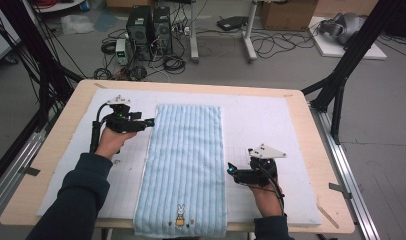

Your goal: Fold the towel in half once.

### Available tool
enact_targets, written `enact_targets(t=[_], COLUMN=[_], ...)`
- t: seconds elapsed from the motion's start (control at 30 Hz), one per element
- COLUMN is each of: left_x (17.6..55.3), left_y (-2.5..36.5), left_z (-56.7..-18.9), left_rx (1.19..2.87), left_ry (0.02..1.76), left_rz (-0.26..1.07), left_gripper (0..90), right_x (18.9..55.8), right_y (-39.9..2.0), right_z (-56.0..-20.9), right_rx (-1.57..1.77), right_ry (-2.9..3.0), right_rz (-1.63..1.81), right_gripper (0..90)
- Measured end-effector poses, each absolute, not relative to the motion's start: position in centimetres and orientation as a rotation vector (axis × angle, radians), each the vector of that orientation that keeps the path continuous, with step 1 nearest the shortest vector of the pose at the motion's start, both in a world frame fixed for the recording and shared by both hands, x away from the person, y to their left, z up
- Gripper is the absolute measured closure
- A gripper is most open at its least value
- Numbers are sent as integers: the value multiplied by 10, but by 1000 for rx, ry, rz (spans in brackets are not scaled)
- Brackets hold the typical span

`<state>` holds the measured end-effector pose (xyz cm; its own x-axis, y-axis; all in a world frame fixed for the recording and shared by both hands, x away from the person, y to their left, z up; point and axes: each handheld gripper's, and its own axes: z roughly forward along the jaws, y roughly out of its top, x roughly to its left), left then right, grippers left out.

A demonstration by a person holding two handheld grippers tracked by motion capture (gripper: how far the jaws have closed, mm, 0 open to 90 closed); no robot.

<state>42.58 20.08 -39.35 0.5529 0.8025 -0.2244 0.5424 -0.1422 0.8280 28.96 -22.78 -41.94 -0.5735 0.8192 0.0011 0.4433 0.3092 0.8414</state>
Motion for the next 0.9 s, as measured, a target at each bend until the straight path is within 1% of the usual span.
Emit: enact_targets(t=[0.13,0.23,0.37,0.43,0.63,0.8,0.9], left_x=[437,444,447,448,449,448,446], left_y=[195,191,185,181,169,165,163], left_z=[-404,-416,-427,-430,-440,-442,-442], left_rx=[1839,1887,1919,1927,1962,2002,2038], left_ry=[1147,1193,1222,1235,1265,1261,1222], left_rz=[335,327,323,336,394,464,499], left_gripper=[316,324,362,402,427,503,545], right_x=[289,289,289,288,288,290,295], right_y=[-228,-228,-228,-228,-229,-229,-227], right_z=[-420,-420,-421,-421,-420,-421,-420], right_rx=[1125,1124,1118,1126,1130,1137,1162], right_ry=[2152,2152,2152,2163,2173,2184,2185], right_rz=[1179,1181,1178,1172,1183,1191,1190], right_gripper=[108,108,108,108,108,108,109])
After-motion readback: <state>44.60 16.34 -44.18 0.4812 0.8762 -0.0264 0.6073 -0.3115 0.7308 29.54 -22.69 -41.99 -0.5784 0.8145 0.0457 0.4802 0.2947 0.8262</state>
